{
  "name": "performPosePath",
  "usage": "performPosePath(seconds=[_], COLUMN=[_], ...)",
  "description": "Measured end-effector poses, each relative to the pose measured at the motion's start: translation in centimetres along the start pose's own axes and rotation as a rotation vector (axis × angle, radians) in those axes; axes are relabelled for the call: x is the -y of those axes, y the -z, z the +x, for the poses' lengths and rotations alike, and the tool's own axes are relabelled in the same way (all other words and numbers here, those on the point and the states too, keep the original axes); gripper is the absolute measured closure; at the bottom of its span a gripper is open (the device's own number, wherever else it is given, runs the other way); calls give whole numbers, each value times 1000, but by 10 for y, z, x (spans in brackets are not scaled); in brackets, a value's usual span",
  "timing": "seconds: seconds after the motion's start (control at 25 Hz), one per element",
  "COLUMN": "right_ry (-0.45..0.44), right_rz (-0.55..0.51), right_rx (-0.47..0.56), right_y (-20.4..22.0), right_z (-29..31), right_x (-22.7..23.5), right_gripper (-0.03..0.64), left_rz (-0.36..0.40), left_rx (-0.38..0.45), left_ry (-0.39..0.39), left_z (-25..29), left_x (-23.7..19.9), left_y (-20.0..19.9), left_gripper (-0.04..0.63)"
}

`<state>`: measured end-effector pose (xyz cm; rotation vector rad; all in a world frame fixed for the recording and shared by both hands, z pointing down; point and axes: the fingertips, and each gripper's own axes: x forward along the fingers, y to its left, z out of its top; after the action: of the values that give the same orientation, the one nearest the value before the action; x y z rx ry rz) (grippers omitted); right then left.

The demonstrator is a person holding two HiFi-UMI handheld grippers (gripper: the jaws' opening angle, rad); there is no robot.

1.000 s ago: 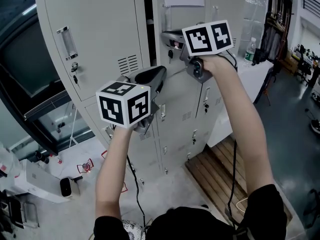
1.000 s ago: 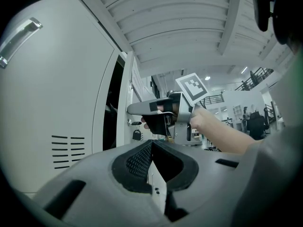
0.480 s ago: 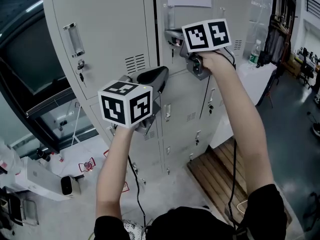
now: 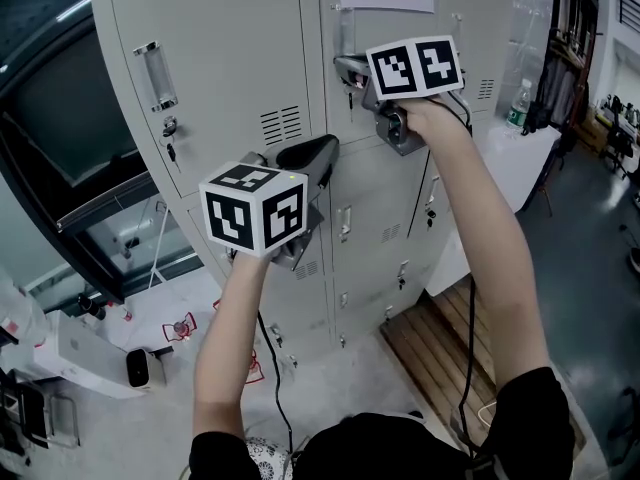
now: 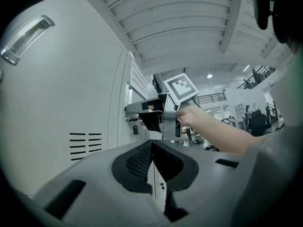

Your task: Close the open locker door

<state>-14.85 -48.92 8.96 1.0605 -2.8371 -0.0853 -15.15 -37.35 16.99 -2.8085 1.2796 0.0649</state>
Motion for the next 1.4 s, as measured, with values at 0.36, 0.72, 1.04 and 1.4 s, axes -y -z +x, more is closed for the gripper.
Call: performPosePath(seconds=[0.36,0.72,1.04,1.4], right_ry=[13,17,12,-3], right_rz=[-8,-1,2,-29], right_rx=[-17,-15,15,32], right_y=[6,6,-4,6], right_z=[11,10,-4,-40], right_x=[2,2,-1,-11], right_gripper=[611,611,611,611], left_rz=[8,10,10,17], left_rx=[-24,-26,-31,-34], left_ry=[-13,-10,-11,-10], left_z=[-3,-7,-11,-13], left_x=[-7,-5,1,16], left_y=[8,9,11,8], left_gripper=[577,578,578,578])
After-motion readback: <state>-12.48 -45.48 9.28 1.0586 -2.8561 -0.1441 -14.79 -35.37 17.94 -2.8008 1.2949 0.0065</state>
